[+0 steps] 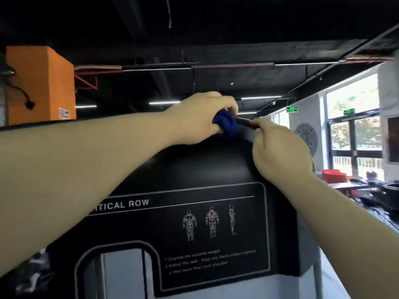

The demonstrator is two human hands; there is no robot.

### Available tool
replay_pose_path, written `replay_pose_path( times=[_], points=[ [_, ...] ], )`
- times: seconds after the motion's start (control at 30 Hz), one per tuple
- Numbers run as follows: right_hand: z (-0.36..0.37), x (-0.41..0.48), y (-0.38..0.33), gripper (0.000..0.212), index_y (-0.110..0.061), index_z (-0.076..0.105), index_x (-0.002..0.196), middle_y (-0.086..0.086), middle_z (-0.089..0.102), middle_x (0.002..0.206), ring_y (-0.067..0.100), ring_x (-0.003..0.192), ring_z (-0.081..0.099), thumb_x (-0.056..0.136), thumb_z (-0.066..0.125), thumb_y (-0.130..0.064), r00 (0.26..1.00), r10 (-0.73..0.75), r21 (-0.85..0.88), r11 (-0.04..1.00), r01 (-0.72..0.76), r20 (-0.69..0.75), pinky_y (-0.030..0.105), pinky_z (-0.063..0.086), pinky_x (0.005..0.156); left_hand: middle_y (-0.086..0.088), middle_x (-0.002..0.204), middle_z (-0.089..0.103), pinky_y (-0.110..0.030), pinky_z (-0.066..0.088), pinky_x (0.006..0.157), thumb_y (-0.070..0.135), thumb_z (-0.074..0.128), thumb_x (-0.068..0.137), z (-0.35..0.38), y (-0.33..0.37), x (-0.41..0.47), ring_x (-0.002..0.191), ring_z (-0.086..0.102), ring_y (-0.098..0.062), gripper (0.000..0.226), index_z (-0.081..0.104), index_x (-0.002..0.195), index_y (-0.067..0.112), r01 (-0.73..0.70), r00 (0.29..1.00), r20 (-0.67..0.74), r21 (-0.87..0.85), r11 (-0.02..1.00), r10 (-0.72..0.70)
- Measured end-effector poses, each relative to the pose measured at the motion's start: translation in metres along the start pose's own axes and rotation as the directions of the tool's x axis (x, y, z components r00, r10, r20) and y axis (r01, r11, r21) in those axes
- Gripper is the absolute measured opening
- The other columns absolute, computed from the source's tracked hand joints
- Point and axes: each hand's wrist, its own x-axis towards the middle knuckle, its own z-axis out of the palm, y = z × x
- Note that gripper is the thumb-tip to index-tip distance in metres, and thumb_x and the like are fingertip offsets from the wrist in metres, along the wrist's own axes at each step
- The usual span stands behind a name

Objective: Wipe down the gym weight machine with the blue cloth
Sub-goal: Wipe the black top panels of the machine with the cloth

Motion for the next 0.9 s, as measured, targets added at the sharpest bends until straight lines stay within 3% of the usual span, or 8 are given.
replay_pose_path(
  times=[0.1, 0.2, 0.33, 0.47, 0.6, 0.7, 0.8, 0.9],
  points=[
    [0.001, -0.001, -0.002, 0.036, -0.026, 0.053, 0.132, 0.011, 0.063, 0.113, 0.032, 0.096, 0.057, 0.101, 0.034, -0.024, 0.999, 0.043, -0.055, 0.998, -0.043, -0.002, 0.033, 0.030, 0.070, 0.005, 0.127, 0.057, -0.023, 0.036, 0.102, 0.004, 0.065, 0.087, 0.007, -0.011, 0.014, 0.115, 0.051, -0.012, 0.037, 0.068, 0.118, 0.024, -0.284, 0.958, 0.035, -0.002, 0.959, 0.284],
    [0.001, -0.002, -0.007, 0.034, -0.028, 0.055, 0.130, 0.010, 0.064, 0.112, 0.031, 0.091, 0.057, 0.101, 0.037, -0.025, 0.997, 0.079, -0.087, 0.993, -0.080, -0.018, 0.034, 0.035, 0.069, 0.001, 0.132, 0.059, -0.026, 0.034, 0.102, 0.010, 0.065, 0.090, 0.007, -0.053, 0.020, 0.118, 0.052, -0.027, 0.037, 0.067, 0.125, 0.020, -0.489, 0.870, 0.126, 0.101, 0.867, 0.476],
    [-0.001, -0.004, -0.014, 0.042, -0.027, 0.058, 0.129, 0.008, 0.065, 0.115, 0.033, 0.100, 0.060, 0.095, 0.032, -0.030, 0.991, 0.128, -0.106, 0.986, -0.131, -0.036, 0.039, 0.048, 0.078, -0.008, 0.124, 0.063, -0.034, 0.047, 0.089, 0.015, 0.053, 0.083, 0.009, -0.063, 0.043, 0.103, 0.060, -0.036, 0.040, 0.071, 0.119, 0.018, -0.604, 0.797, 0.101, 0.126, 0.787, 0.596],
    [-0.002, -0.006, -0.017, 0.049, -0.029, 0.057, 0.127, 0.006, 0.066, 0.111, 0.033, 0.096, 0.061, 0.089, 0.027, -0.032, 0.987, 0.160, -0.133, 0.978, -0.162, -0.026, 0.043, 0.050, 0.078, -0.001, 0.116, 0.065, -0.032, 0.050, 0.081, 0.029, 0.042, 0.083, 0.013, -0.065, 0.047, 0.101, 0.057, -0.023, 0.043, 0.072, 0.112, 0.019, -0.705, 0.709, 0.085, 0.065, 0.706, 0.700],
    [-0.001, -0.004, -0.017, 0.047, -0.025, 0.058, 0.125, 0.008, 0.066, 0.107, 0.032, 0.093, 0.061, 0.089, 0.029, -0.030, 0.988, 0.151, -0.152, 0.976, -0.154, -0.031, 0.042, 0.050, 0.078, -0.003, 0.109, 0.069, -0.041, 0.056, 0.081, 0.026, 0.042, 0.084, 0.014, -0.121, 0.030, 0.097, 0.056, -0.023, 0.043, 0.075, 0.108, 0.014, -0.684, 0.721, -0.007, 0.157, 0.712, 0.693],
    [-0.001, -0.007, -0.015, 0.036, -0.017, 0.058, 0.123, 0.010, 0.065, 0.104, 0.031, 0.092, 0.057, 0.095, 0.036, -0.023, 0.983, 0.178, -0.128, 0.975, -0.181, -0.038, 0.038, 0.044, 0.074, -0.005, 0.112, 0.069, -0.037, 0.053, 0.084, 0.017, 0.045, 0.082, 0.021, -0.089, 0.035, 0.097, 0.062, -0.032, 0.040, 0.074, 0.110, 0.014, -0.671, 0.733, -0.049, 0.109, 0.733, 0.678],
    [0.000, -0.016, -0.014, 0.039, -0.016, 0.056, 0.122, 0.011, 0.063, 0.106, 0.031, 0.098, 0.055, 0.094, 0.033, -0.030, 0.975, 0.214, -0.110, 0.969, -0.220, -0.059, 0.042, 0.044, 0.080, 0.000, 0.124, 0.063, -0.031, 0.040, 0.091, 0.004, 0.060, 0.086, 0.023, -0.049, 0.045, 0.113, 0.055, -0.025, 0.035, 0.070, 0.118, 0.018, -0.608, 0.794, -0.011, -0.041, 0.793, 0.608],
    [0.001, -0.019, -0.015, 0.041, -0.017, 0.057, 0.123, 0.010, 0.063, 0.109, 0.029, 0.101, 0.056, 0.093, 0.033, -0.033, 0.968, 0.239, -0.103, 0.964, -0.246, -0.071, 0.041, 0.044, 0.087, 0.000, 0.123, 0.065, -0.036, 0.046, 0.091, 0.004, 0.070, 0.083, 0.016, -0.080, 0.043, 0.112, 0.058, -0.028, 0.034, 0.072, 0.115, 0.016, -0.654, 0.754, 0.071, -0.022, 0.757, 0.653]
  ],
)
